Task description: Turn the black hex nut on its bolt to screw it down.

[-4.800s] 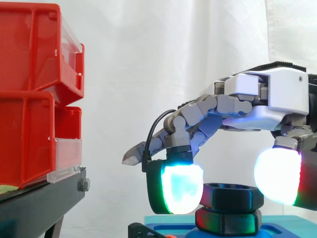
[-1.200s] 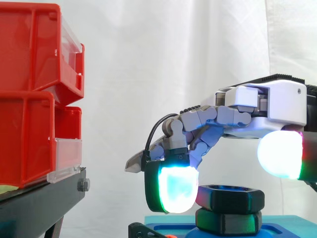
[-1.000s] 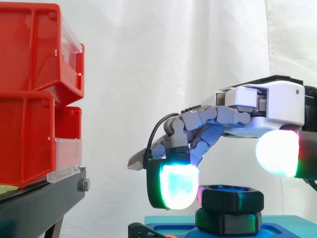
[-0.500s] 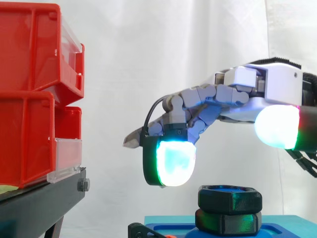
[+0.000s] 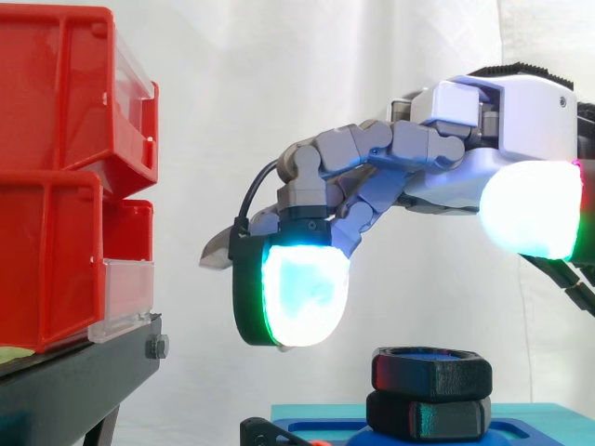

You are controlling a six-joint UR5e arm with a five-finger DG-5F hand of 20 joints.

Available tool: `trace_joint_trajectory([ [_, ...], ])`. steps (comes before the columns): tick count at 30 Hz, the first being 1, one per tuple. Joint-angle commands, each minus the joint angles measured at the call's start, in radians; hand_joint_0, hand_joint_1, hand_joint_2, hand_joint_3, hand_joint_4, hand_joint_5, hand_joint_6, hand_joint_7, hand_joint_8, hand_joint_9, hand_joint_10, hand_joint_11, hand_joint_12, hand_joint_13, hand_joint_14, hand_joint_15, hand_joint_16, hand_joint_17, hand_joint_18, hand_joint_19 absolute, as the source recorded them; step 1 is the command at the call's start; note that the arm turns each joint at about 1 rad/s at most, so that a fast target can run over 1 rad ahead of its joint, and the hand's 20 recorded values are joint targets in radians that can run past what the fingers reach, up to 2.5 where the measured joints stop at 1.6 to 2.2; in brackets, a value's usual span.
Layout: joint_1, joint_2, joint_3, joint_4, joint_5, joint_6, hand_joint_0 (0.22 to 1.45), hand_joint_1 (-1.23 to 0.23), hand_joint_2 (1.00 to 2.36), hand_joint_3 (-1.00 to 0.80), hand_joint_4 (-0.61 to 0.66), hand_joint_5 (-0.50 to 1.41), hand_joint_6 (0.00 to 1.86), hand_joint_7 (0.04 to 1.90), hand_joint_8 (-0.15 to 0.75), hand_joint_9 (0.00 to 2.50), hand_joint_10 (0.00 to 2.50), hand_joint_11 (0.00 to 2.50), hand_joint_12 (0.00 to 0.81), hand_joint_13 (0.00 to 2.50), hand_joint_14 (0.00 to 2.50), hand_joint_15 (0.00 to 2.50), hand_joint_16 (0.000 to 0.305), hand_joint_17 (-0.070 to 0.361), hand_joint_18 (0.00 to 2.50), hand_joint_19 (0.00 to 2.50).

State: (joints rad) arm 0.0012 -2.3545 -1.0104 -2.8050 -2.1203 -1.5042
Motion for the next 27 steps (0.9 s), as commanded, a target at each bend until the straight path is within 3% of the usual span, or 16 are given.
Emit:
trace_joint_trajectory([
  [1,0.008,0.0,-0.001,-0.011,0.008,-0.001,0.41,-0.23,1.0,-0.5,0.24,-0.03,0.5,1.22,0.31,0.91,0.02,0.37,0.381,0.52,0.0,0.09,0.062,0.14,0.43,0.33],
  [7,0.01,0.0,-0.001,-0.041,0.005,-0.007,0.42,-0.24,1.0,-0.5,0.24,-0.03,0.5,1.22,0.31,0.91,0.02,0.38,0.379,0.52,0.0,0.09,0.062,0.139,0.44,0.33],
  [27,-0.024,0.0,-0.002,-0.065,-0.014,-0.031,0.42,-0.25,1.0,-0.5,0.23,-0.02,0.5,1.33,0.31,0.93,0.02,0.39,0.376,0.53,0.0,0.09,0.061,0.137,0.44,0.34],
])
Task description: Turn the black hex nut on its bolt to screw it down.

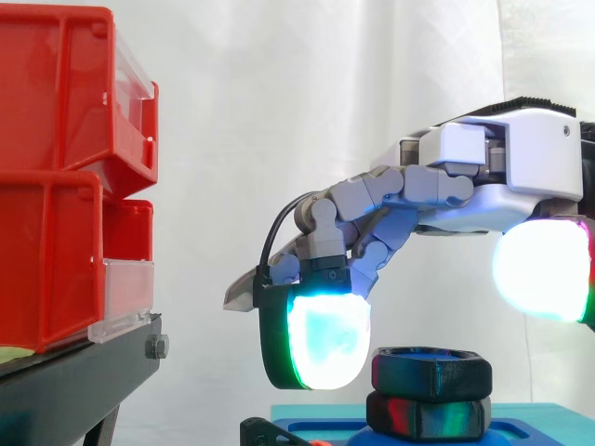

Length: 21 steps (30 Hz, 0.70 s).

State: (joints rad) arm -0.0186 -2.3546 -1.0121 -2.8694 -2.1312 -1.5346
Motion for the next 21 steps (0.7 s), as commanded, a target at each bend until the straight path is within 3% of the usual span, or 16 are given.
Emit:
trace_joint_trajectory([
  [1,-0.006,0.0,0.0,-0.001,-0.004,-0.001,0.42,-0.25,1.0,-0.5,0.22,-0.01,0.5,1.34,0.312,0.93,0.02,0.39,0.377,0.53,0.0,0.1,0.061,0.137,0.44,0.34],
  [11,-0.015,0.0,0.0,0.004,-0.013,-0.006,0.42,-0.25,1.0,-0.5,0.24,0.0,0.5,1.4,0.315,0.96,0.02,0.39,0.376,0.54,0.0,0.1,0.061,0.136,0.45,0.33],
  [21,-0.043,0.0,-0.002,0.008,-0.042,-0.007,0.42,-0.24,1.0,-0.5,0.23,0.0,0.5,1.42,0.313,0.97,0.02,0.39,0.377,0.55,0.0,0.1,0.06,0.136,0.45,0.34],
])
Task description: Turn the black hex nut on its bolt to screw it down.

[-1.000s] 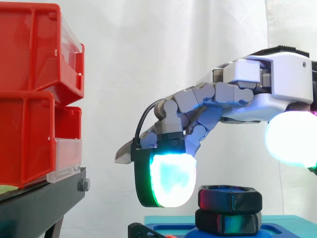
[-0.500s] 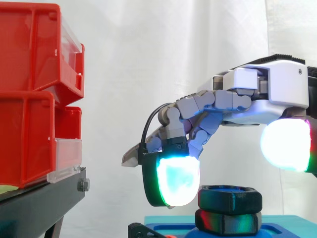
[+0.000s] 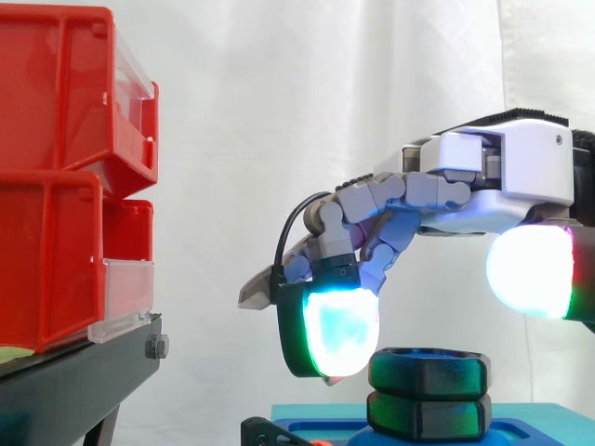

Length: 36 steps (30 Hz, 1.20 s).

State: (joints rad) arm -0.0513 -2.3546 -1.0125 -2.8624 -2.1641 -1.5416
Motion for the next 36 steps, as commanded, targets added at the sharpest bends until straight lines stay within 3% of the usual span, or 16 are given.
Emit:
trace_joint_trajectory([
  [1,-0.012,0.0,0.0,0.002,-0.011,0.0,0.42,-0.24,1.0,-0.5,0.23,0.0,0.5,1.42,0.31,0.97,0.02,0.39,0.376,0.55,0.0,0.1,0.061,0.136,0.45,0.33],
  [13,-0.056,0.0,-0.001,0.037,-0.063,-0.006,0.42,-0.24,1.0,-0.5,0.23,0.0,0.5,1.4,0.314,0.96,0.02,0.39,0.375,0.55,0.0,0.1,0.06,0.136,0.46,0.34],
  [16,-0.059,0.0,-0.001,0.041,-0.072,-0.005,0.42,-0.24,1.0,-0.5,0.22,-0.01,0.5,1.34,0.313,0.95,0.02,0.39,0.377,0.55,0.0,0.1,0.061,0.136,0.46,0.34],
  [19,-0.055,0.0,0.002,0.044,-0.077,-0.003,0.42,-0.25,1.0,-0.5,0.23,-0.02,0.5,1.31,0.313,0.95,0.02,0.4,0.377,0.55,0.0,0.1,0.061,0.137,0.45,0.34],
  [23,-0.044,0.002,0.037,0.028,-0.071,0.009,0.42,-0.25,1.0,-0.5,0.23,-0.02,0.5,1.28,0.312,0.95,0.02,0.39,0.377,0.55,0.0,0.1,0.061,0.137,0.46,0.34],
  [28,-0.021,0.002,0.071,-0.014,-0.054,0.014,0.42,-0.25,1.0,-0.5,0.24,-0.03,0.5,1.26,0.312,0.95,0.02,0.38,0.379,0.55,0.0,0.1,0.061,0.137,0.46,0.34],
  [30,-0.01,0.002,0.071,-0.02,-0.036,0.014,0.42,-0.25,1.0,-0.5,0.24,-0.03,0.5,1.25,0.313,0.95,0.02,0.39,0.38,0.55,0.0,0.11,0.061,0.138,0.46,0.34],
  [32,0.01,0.0,0.066,-0.031,0.004,0.012,0.42,-0.28,1.0,-0.5,0.24,-0.03,0.5,1.25,0.312,0.94,0.02,0.39,0.379,0.54,0.0,0.1,0.061,0.138,0.46,0.34],
  [36,0.033,0.0,0.065,-0.034,0.023,0.014,0.42,-0.32,1.0,-0.5,0.25,-0.03,0.5,1.24,0.309,0.93,0.02,0.38,0.381,0.54,0.0,0.1,0.061,0.138,0.46,0.34],
])
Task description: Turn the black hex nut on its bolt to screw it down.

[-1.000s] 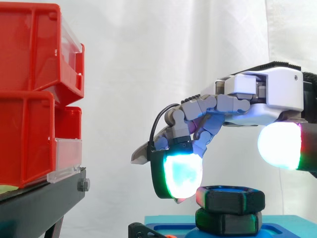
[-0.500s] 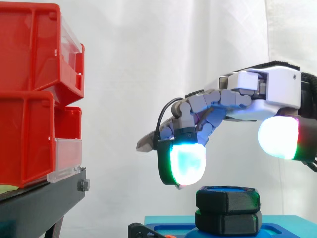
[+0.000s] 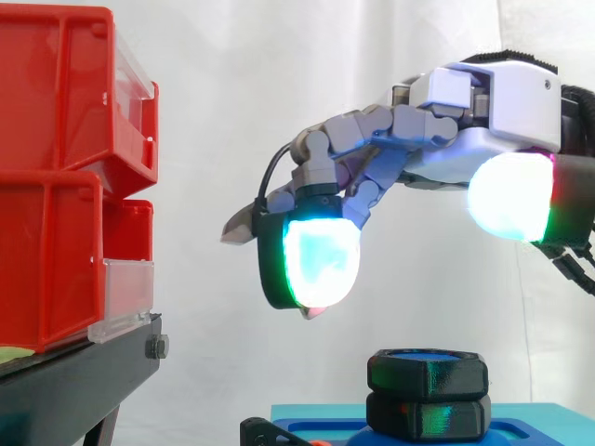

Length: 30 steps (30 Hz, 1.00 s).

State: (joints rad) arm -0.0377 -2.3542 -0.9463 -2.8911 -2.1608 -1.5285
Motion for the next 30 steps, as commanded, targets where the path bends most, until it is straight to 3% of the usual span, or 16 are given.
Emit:
trace_joint_trajectory([
  [1,0.021,0.0,-0.002,-0.007,0.019,0.001,0.42,-0.32,1.0,-0.5,0.25,-0.03,0.5,1.24,0.31,0.93,0.02,0.39,0.382,0.54,0.0,0.1,0.061,0.138,0.46,0.33],
  [3,0.027,0.0,-0.009,-0.01,0.021,0.001,0.41,-0.35,1.0,-0.5,0.25,-0.03,0.5,1.24,0.316,0.93,0.02,0.39,0.382,0.55,0.0,0.1,0.061,0.138,0.45,0.33],
  [6,0.035,0.001,-0.061,0.0,0.035,0.001,0.42,-0.37,1.0,-0.5,0.25,-0.03,0.5,1.24,0.314,0.93,0.02,0.38,0.38,0.54,0.0,0.1,0.061,0.138,0.45,0.33],
  [8,0.036,0.0,-0.074,0.019,0.044,0.001,0.42,-0.38,1.0,-0.5,0.24,-0.03,0.5,1.24,0.31,0.93,0.02,0.38,0.379,0.54,0.0,0.1,0.061,0.137,0.45,0.33],
  [11,0.036,0.0,-0.075,0.039,0.044,0.001,0.43,-0.39,1.0,-0.5,0.25,-0.03,0.5,1.24,0.306,0.93,0.02,0.39,0.374,0.54,0.0,0.1,0.06,0.135,0.45,0.33],
  [30,0.03,0.0,-0.075,0.024,0.038,-0.001,0.47,-0.49,1.0,-0.5,0.22,-0.03,0.5,1.29,0.291,0.92,0.02,0.41,0.352,0.53,0.0,0.1,0.055,0.124,0.42,0.34],
])
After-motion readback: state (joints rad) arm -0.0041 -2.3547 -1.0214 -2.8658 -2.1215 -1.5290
